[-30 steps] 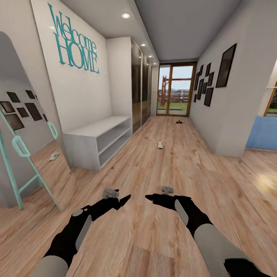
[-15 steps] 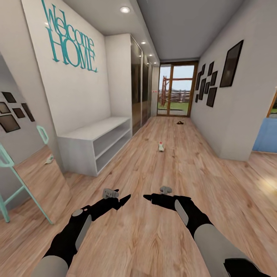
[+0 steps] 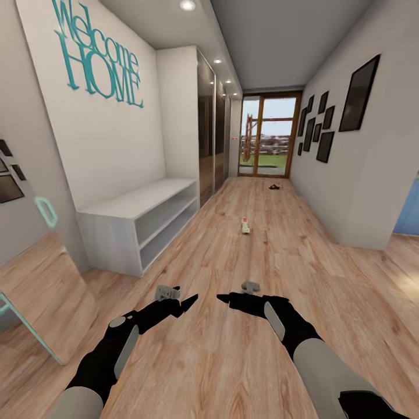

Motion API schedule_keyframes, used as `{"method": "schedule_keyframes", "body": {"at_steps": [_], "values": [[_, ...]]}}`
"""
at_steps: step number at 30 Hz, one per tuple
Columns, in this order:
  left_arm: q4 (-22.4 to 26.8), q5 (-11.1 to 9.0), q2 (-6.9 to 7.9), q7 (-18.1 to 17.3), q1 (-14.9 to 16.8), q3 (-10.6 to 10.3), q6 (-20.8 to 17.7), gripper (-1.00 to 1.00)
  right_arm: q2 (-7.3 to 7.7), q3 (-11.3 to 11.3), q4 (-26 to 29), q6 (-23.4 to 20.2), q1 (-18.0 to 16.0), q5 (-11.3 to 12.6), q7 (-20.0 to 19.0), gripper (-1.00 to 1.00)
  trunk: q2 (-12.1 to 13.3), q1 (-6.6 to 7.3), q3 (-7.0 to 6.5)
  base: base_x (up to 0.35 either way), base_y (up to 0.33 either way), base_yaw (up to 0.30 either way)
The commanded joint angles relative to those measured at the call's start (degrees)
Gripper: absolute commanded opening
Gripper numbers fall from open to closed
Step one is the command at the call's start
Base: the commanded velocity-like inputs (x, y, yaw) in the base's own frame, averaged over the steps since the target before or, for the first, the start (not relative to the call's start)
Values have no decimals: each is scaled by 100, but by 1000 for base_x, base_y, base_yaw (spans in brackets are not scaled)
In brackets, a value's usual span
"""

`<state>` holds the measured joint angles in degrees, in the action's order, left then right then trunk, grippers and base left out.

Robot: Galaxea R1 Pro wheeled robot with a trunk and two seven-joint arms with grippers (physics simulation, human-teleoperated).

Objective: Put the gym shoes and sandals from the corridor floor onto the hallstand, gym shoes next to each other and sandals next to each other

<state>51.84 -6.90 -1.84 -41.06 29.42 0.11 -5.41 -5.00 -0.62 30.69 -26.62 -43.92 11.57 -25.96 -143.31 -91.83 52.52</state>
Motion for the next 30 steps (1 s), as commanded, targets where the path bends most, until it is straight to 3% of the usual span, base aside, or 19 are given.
{"method": "schedule_keyframes", "body": {"at_steps": [1, 11, 30], "values": [[1, -58, 0, -18, 2, 0, -57, 100, -1, -5, 7, -44, -2, 39, 3, 100, -2, -2, 6, 349, 0, 0], [1, -61, 0, -19, 2, 6, -57, 100, -1, -2, 7, -43, -2, 38, 3, 100, -2, -2, 6, 349, 0, -41], [1, -64, 0, -20, 2, -2, -57, 100, -1, 1, 7, -45, 1, 38, 3, 100, -2, -2, 6, 349, -71, -285]]}}
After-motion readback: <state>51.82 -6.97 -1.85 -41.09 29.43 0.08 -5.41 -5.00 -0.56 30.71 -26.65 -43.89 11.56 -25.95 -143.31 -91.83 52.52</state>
